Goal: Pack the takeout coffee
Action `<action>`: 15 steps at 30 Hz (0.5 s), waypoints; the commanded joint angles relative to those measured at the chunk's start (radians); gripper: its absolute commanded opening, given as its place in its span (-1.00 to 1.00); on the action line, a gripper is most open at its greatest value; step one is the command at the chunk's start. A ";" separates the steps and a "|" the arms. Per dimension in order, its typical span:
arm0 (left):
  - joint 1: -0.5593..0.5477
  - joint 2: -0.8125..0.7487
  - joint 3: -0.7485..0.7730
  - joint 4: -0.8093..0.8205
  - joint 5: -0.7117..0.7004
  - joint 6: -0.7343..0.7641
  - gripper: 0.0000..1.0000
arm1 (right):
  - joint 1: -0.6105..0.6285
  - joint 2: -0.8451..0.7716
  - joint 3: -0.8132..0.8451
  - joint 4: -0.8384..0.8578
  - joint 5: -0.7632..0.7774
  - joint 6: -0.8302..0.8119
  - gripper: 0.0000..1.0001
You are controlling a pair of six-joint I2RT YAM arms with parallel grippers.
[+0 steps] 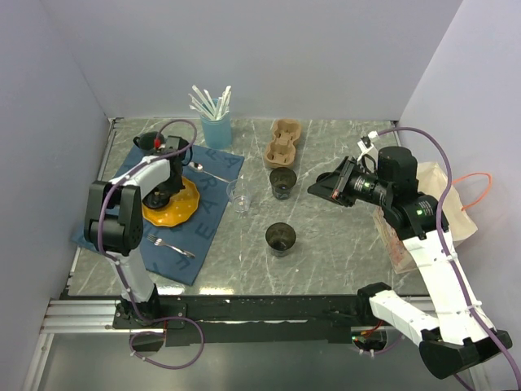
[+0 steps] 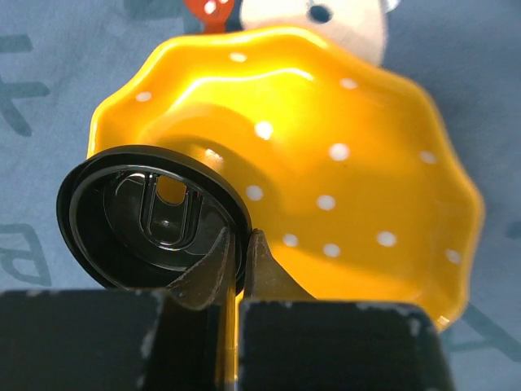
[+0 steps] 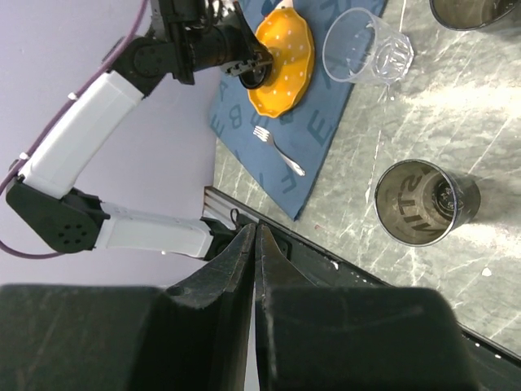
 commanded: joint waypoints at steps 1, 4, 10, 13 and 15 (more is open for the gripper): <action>-0.007 -0.102 0.087 -0.039 0.084 -0.015 -0.98 | -0.008 0.002 0.055 0.021 0.002 -0.025 -0.78; -0.008 -0.174 0.150 -0.053 0.231 -0.036 -0.98 | -0.006 0.005 0.064 0.025 -0.001 -0.050 -0.75; -0.010 -0.368 0.155 0.263 0.755 -0.224 -0.98 | -0.008 0.019 0.045 0.130 -0.056 -0.044 -0.50; -0.010 -0.487 0.002 0.604 1.038 -0.467 -0.98 | -0.006 0.026 0.005 0.269 -0.119 0.042 -0.37; -0.021 -0.548 -0.165 1.110 1.158 -0.646 -0.98 | -0.006 0.034 -0.046 0.378 -0.168 0.140 -0.28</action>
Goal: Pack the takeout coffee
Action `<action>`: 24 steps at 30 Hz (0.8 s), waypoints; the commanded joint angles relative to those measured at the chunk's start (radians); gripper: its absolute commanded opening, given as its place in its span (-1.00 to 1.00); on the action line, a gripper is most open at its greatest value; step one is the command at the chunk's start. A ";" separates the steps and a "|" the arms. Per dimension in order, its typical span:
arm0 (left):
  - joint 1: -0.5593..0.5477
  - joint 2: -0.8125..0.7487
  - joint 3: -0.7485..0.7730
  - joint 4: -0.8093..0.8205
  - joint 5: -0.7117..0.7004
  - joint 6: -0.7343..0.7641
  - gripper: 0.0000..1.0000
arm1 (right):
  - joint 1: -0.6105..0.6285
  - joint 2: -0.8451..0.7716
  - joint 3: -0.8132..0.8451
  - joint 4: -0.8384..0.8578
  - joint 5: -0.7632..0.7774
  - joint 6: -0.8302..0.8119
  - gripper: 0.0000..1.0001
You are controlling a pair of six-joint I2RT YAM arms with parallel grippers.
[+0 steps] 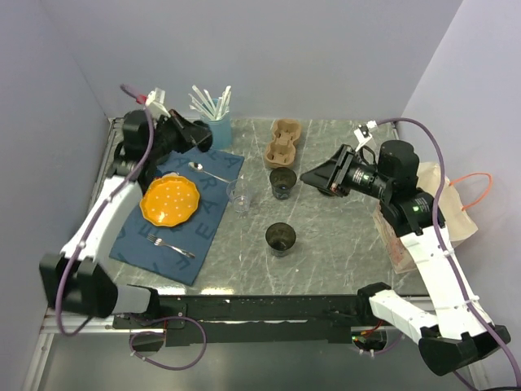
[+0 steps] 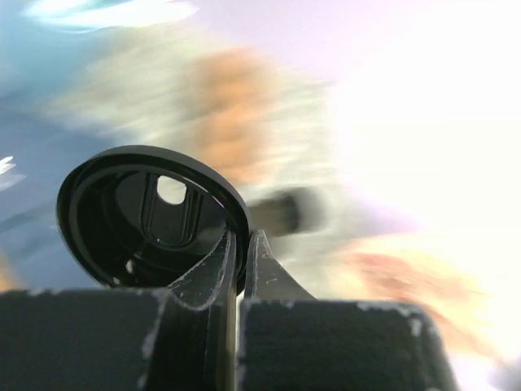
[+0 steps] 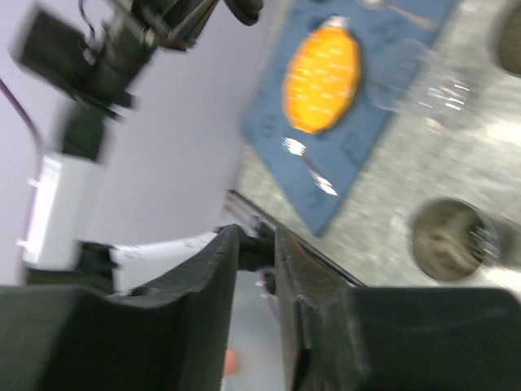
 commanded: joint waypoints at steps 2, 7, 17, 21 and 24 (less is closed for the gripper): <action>-0.027 -0.119 -0.316 1.148 0.414 -0.604 -0.98 | -0.006 0.020 -0.085 0.407 -0.110 0.222 -0.26; -0.111 -0.004 -0.420 1.808 0.399 -0.969 -0.98 | -0.008 0.081 -0.137 0.598 -0.136 0.351 -0.18; -0.305 0.248 -0.201 2.136 0.434 -1.138 -0.98 | -0.011 0.175 -0.171 0.751 -0.189 0.415 -0.10; -0.317 0.276 -0.180 2.136 0.431 -1.183 -0.98 | -0.031 0.147 -0.169 0.688 -0.187 0.212 -0.11; -0.317 0.282 -0.194 2.133 0.414 -1.253 -0.98 | -0.045 0.107 -0.157 0.619 -0.158 -0.024 -0.10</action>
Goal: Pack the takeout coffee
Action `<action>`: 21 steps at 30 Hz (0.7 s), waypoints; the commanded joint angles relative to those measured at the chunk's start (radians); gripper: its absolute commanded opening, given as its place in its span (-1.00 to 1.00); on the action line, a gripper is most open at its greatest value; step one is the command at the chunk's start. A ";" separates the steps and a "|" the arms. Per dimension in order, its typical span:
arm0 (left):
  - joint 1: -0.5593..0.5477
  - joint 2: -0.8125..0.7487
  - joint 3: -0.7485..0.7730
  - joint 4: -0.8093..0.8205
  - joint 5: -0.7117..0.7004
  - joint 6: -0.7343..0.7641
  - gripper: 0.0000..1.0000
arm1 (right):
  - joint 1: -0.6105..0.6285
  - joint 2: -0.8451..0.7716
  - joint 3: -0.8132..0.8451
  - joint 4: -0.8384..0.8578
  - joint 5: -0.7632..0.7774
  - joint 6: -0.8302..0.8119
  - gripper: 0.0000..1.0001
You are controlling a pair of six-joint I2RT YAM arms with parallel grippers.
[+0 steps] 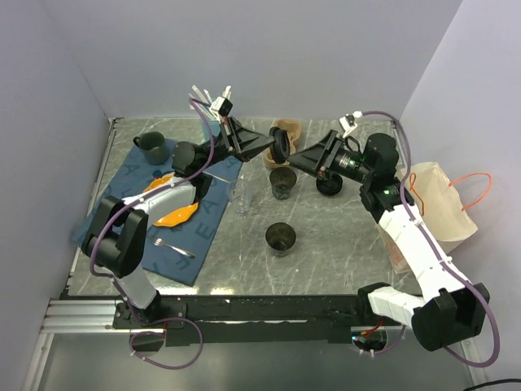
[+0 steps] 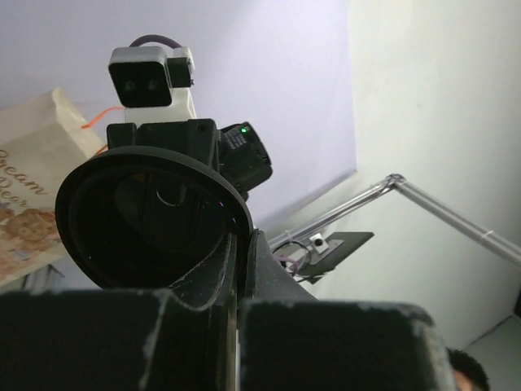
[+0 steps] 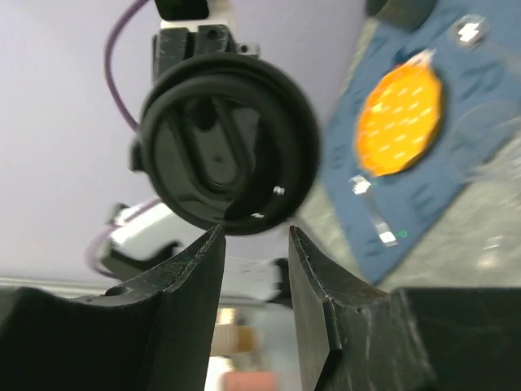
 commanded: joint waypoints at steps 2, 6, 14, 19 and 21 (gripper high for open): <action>0.003 0.001 0.013 0.596 0.010 -0.149 -0.98 | -0.020 -0.099 -0.004 -0.022 0.049 -0.499 -0.10; -0.004 -0.028 -0.009 0.493 0.068 -0.206 -0.98 | -0.022 -0.163 -0.079 0.082 0.086 -0.704 -0.09; -0.047 -0.048 -0.021 0.405 0.111 -0.277 -0.98 | -0.022 -0.156 -0.070 0.159 -0.097 -0.929 -0.10; -0.079 -0.051 -0.018 0.354 0.134 -0.282 -0.98 | -0.020 -0.150 -0.064 0.225 -0.190 -0.933 -0.10; -0.084 -0.051 -0.017 0.340 0.146 -0.292 -0.98 | -0.022 -0.159 -0.067 0.205 -0.169 -0.968 -0.10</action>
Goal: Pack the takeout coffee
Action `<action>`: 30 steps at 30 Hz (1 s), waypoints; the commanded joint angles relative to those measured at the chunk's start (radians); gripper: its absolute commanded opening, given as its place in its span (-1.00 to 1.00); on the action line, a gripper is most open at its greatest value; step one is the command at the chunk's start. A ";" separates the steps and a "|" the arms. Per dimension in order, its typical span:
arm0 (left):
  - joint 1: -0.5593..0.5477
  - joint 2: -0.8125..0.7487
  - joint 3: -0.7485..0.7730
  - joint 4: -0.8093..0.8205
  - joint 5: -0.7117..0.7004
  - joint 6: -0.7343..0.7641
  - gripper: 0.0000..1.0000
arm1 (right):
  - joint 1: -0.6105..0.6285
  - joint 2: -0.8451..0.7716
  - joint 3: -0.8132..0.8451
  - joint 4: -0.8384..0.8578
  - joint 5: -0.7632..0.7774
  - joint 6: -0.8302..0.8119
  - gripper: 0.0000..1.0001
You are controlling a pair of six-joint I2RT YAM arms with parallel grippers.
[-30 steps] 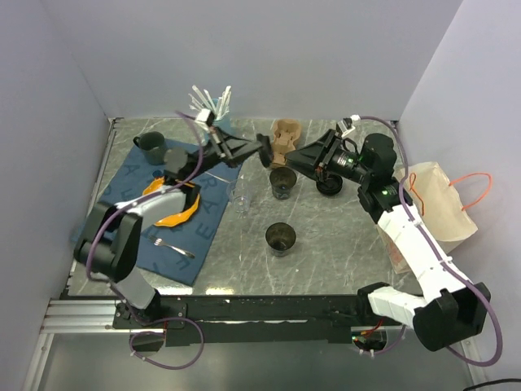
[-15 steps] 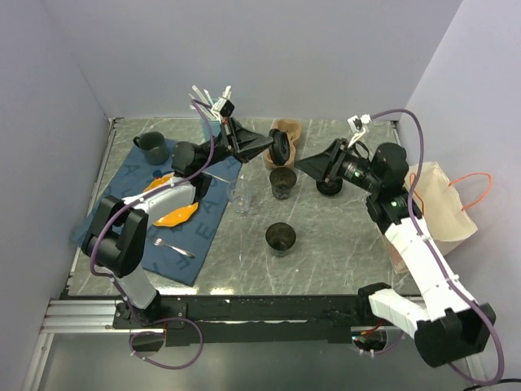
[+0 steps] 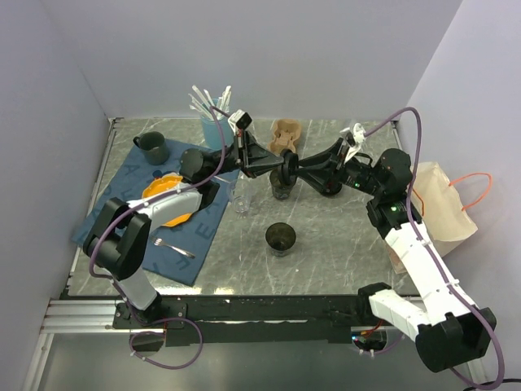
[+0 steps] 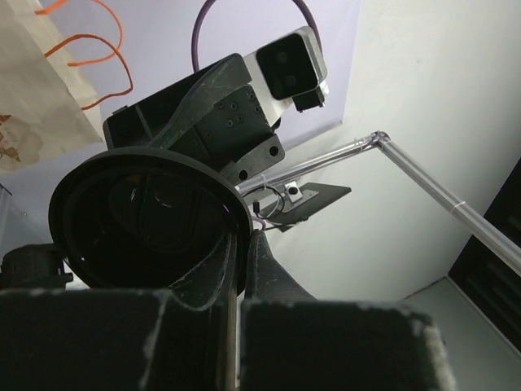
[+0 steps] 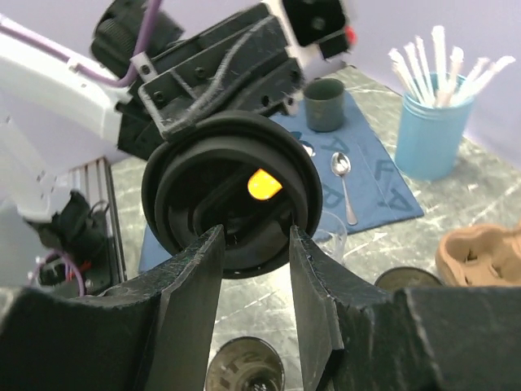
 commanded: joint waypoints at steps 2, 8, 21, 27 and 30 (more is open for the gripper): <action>-0.013 -0.048 0.019 0.307 0.056 -0.167 -0.98 | -0.005 -0.045 0.032 0.002 -0.018 -0.182 -0.08; -0.014 -0.082 0.018 0.189 0.112 -0.129 -0.97 | -0.007 -0.060 0.061 -0.092 -0.048 -0.348 -0.09; -0.043 -0.076 0.036 0.084 0.166 -0.086 -0.98 | 0.001 -0.098 0.066 -0.086 -0.053 -0.431 -0.10; -0.051 -0.059 0.047 0.089 0.162 -0.087 -0.98 | 0.021 -0.105 0.073 -0.110 -0.079 -0.444 -0.10; -0.054 -0.048 0.050 0.089 0.158 -0.089 -0.98 | 0.041 -0.114 0.064 -0.106 -0.070 -0.442 -0.09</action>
